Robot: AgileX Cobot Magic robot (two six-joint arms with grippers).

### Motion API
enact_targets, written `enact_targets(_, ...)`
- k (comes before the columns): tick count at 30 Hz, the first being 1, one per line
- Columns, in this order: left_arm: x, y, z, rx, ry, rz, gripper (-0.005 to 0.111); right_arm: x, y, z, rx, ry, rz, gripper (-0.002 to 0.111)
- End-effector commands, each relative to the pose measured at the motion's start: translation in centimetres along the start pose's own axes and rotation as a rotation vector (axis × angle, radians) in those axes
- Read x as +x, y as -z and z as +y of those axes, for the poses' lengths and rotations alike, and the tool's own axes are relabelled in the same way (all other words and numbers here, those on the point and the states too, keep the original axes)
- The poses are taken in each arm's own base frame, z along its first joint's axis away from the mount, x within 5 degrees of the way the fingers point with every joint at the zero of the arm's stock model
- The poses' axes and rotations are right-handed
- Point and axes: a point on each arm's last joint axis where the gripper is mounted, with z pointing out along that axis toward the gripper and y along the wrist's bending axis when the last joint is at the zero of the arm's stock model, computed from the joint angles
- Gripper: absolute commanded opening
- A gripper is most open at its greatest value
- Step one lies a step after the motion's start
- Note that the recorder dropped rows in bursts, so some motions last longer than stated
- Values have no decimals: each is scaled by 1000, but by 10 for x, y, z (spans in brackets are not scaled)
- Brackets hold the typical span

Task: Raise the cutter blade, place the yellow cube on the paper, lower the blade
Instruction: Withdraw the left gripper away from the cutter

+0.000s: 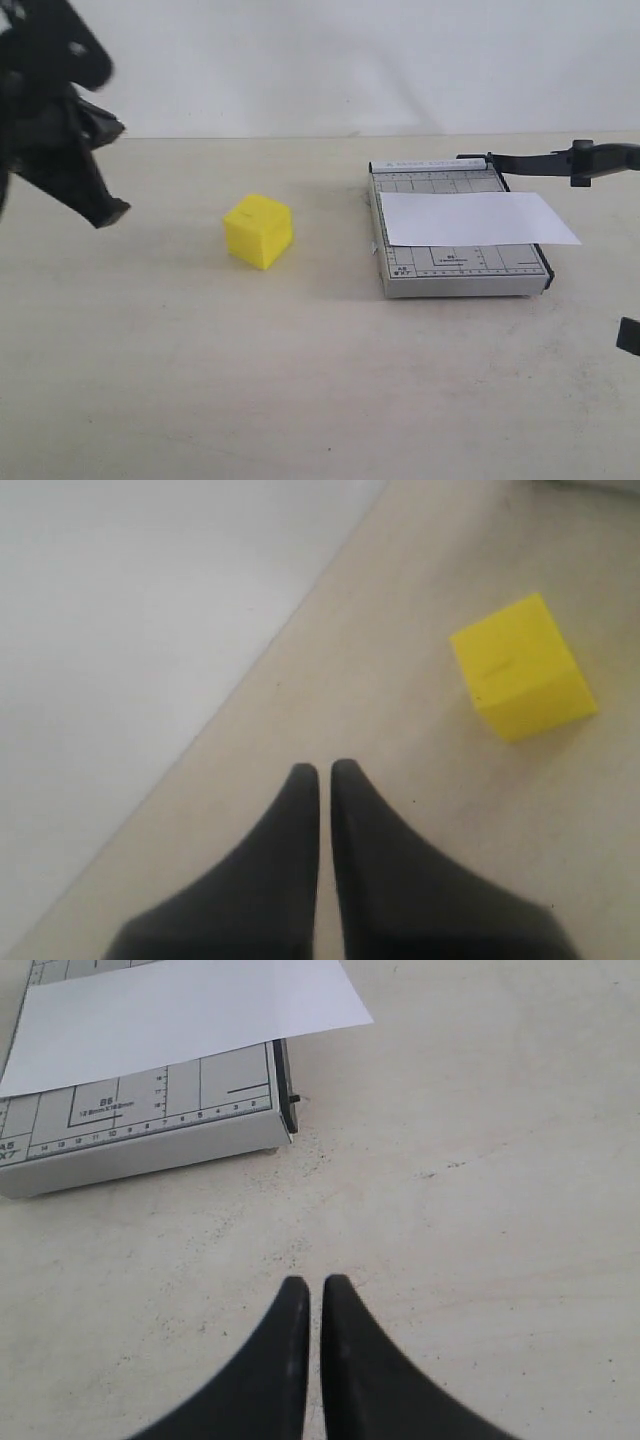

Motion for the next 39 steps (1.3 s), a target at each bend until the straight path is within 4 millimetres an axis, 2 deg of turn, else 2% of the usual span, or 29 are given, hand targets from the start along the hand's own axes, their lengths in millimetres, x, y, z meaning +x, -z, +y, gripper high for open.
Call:
enact_targets(1, 44, 45, 34, -178, 361, 4, 5, -1, 0, 0, -1, 2, -1, 5)
enact_targets(4, 85, 65, 51, -335, 566, 60, 5, -1, 0, 0, -1, 2, -1, 5)
enact_targets(6, 108, 77, 59, -439, 800, 60, 5, -1, 0, 0, -1, 2, -1, 5)
enact_targets(9, 131, 87, 65, -562, 1098, 64, 5, -1, 0, 0, -1, 2, -1, 5)
enact_targets(12, 145, 92, 65, -652, 1221, 130, 5, -1, 0, 0, -2, 2, 3, 5)
enact_targets(15, 147, 98, 59, -671, 1181, 201, 5, -1, 0, 0, -2, 2, 3, 5)
enact_targets(18, 133, 108, 54, -634, 1017, 171, 5, -1, 0, 0, -2, 2, 3, 5)
enact_targets(22, 104, 138, 47, -605, 653, 21, 5, -1, 0, 0, -2, -3, 3, 5)
enact_targets(25, 91, 169, 41, -660, 422, -74, 5, -1, 0, 0, -2, -3, 3, 5)
enact_targets(28, 93, 190, 33, -725, 141, -15, 5, -1, 0, 0, -2, -3, 3, 5)
enact_targets(30, 101, 195, 26, -734, 45, 61, 5, -1, 0, 0, -2, -9, 3, 5)
enact_targets(32, 112, 192, 18, -698, 144, 100, 5, -1, 0, 0, -2, -9, 3, 5)
enact_targets(36, 126, 171, -9, -478, 585, 33, 5, -1, 0, 0, -1, -9, 0, 5)
enact_targets(39, 118, 166, -15, -397, 676, -77, 5, -2, 0, 0, 1, -9, -4, 5)
